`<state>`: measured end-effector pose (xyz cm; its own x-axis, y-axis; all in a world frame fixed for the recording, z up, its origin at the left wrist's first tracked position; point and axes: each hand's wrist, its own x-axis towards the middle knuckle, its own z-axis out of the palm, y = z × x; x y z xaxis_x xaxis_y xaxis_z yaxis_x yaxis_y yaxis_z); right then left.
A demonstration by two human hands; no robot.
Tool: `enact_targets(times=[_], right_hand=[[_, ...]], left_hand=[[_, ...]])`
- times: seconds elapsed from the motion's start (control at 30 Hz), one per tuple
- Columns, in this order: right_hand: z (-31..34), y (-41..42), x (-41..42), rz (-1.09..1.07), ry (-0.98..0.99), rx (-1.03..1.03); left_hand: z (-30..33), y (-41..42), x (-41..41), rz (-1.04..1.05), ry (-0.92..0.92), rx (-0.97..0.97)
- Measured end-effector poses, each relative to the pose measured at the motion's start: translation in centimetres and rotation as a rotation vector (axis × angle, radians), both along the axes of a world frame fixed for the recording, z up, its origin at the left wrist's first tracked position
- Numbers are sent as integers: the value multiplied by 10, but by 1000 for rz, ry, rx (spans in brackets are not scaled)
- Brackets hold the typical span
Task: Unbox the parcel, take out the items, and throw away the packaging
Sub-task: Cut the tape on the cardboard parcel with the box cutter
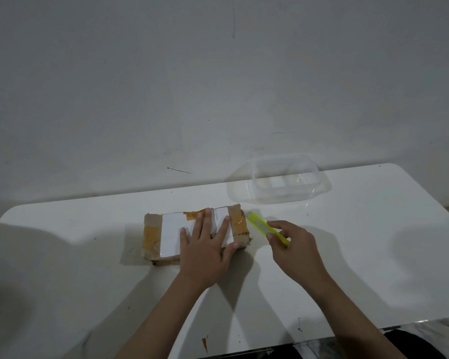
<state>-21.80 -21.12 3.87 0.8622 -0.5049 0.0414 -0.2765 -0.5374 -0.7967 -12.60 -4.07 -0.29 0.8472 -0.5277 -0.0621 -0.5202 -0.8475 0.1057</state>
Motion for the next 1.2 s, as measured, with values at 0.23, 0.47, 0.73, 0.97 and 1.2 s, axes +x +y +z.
enact_targets(times=[0.23, 0.47, 0.73, 0.97, 1.2], right_hand=[[9, 3, 8, 51, -10, -107], [12, 6, 15, 100, 39, -222], [21, 13, 31, 179, 155, -401], [23, 16, 27, 171, 156, -408], [26, 21, 30, 175, 217, -451]], left_hand=[[-2, -9, -8, 92, -39, -24], [-1, -12, -5, 105, -11, -22], [3, -14, -5, 132, 22, -14], [2, -14, -5, 141, 36, -16], [1, -14, -6, 94, 29, -21]])
